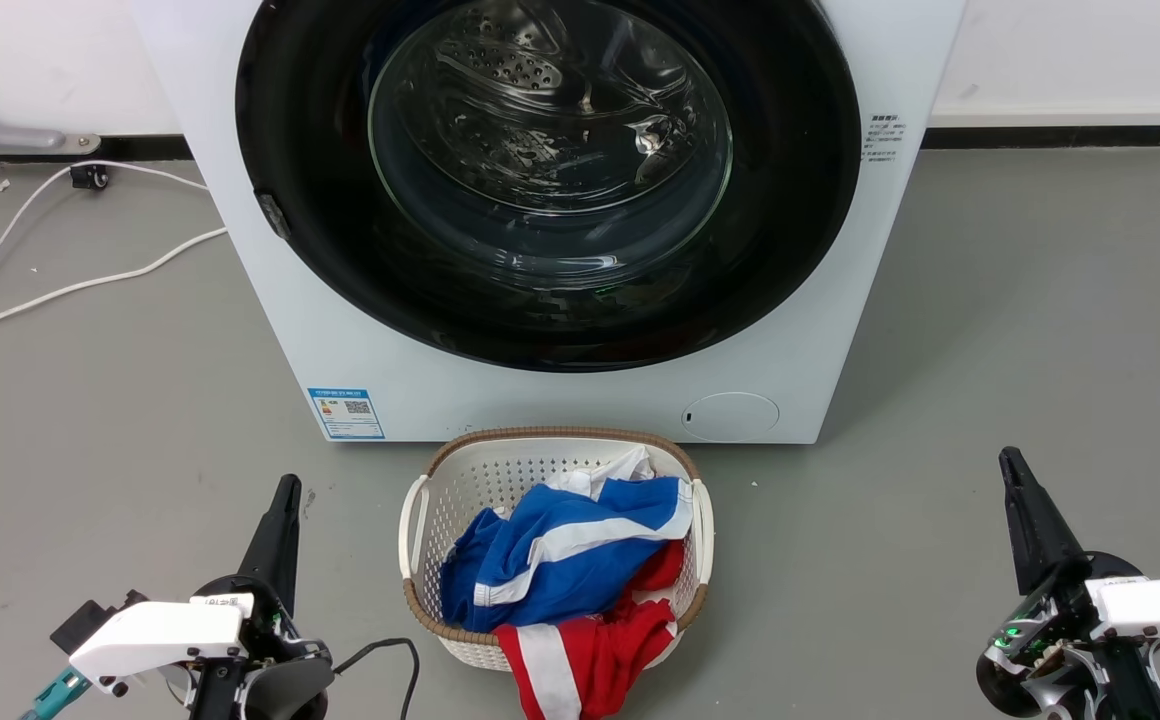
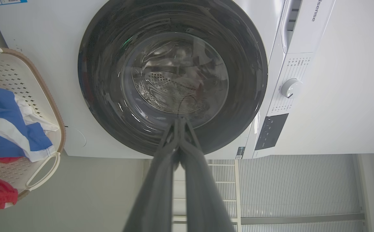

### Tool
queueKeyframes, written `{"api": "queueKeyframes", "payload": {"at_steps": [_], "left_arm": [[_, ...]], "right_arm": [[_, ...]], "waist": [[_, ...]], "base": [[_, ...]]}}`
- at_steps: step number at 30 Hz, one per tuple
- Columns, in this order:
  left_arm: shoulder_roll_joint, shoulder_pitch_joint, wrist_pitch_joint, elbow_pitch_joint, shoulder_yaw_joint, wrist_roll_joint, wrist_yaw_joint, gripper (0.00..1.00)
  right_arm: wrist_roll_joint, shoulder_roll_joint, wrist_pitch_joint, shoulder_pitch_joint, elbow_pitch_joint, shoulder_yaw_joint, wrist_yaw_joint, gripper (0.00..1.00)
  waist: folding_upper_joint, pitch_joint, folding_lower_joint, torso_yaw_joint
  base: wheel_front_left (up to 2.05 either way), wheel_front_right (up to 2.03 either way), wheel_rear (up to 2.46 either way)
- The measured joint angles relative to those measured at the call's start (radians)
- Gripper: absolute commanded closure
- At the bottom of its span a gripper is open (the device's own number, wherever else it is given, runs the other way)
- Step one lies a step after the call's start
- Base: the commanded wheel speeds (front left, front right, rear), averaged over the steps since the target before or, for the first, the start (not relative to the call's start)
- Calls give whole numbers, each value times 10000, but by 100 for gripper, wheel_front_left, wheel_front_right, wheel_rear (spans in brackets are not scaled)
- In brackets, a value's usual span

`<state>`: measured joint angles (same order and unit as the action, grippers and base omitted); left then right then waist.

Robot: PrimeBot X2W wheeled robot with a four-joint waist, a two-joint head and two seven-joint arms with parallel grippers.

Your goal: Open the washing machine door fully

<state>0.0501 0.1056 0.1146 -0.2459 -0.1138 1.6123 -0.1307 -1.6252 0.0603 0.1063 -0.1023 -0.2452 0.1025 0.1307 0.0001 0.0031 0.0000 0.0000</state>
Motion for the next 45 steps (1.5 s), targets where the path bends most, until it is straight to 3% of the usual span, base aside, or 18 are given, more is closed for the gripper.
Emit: {"api": "queueKeyframes", "payload": {"at_steps": [21,22,31,45], "left_arm": [[0,1,0,0,0,8,-2,100],[-2,-15,-2,-27,6,8,0,0],[-58,-440,-255,-217,50,-230,2,0],[-56,-471,-899,842,148,-2957,545,0]], "right_arm": [[44,-17,13,-3,-2,27,0,100],[42,-19,12,14,-27,23,0,0],[295,-75,-240,451,-336,36,-15,0],[3248,-81,-882,667,662,180,-15,0]], "waist": [[0,0,0,0],[0,0,0,0],[0,2,0,-1],[0,38,0,7]], "base": [[0,0,0],[0,0,0],[0,0,0],[0,0,0]]}}
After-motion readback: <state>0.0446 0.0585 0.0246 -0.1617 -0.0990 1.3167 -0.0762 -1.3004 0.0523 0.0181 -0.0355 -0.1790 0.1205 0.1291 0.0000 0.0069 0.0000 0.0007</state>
